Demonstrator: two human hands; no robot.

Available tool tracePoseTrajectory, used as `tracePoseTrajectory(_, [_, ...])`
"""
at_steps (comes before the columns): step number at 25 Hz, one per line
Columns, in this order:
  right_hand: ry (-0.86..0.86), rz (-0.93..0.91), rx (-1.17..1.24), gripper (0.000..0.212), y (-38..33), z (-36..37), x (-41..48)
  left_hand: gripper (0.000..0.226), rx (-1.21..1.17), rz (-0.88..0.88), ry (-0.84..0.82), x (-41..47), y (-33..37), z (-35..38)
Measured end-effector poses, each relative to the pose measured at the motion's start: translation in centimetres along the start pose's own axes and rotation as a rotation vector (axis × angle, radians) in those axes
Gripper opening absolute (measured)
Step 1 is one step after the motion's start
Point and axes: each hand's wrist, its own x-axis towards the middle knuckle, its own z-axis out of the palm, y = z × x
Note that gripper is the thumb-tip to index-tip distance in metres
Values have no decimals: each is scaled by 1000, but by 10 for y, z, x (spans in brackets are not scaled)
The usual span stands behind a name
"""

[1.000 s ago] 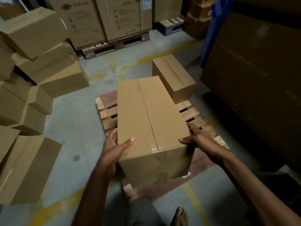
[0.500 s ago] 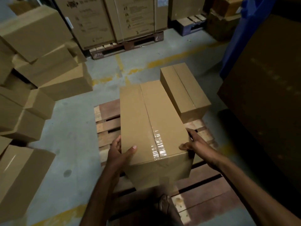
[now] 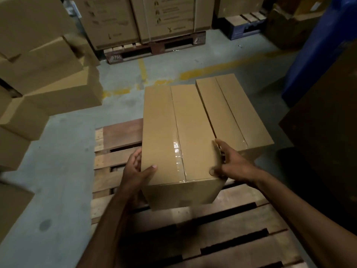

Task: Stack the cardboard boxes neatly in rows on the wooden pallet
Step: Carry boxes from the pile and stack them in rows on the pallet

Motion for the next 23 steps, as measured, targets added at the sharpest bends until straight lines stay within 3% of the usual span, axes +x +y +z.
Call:
tracePoseTrajectory(8, [80, -207, -221, 90, 70, -15, 173, 82, -102, 159, 42, 150, -102, 46])
tracePoseTrajectory(13, [140, -293, -398, 92, 109, -24, 220, 83, -118, 190, 48, 186, -146, 66])
tracePoseTrajectory(18, [179, -307, -737, 87, 133, -28, 235, 83, -107, 208, 10, 203, -174, 88])
tracePoseTrajectory(23, [417, -495, -873, 61, 135, -35, 227, 49, -122, 155, 51, 214, -167, 105])
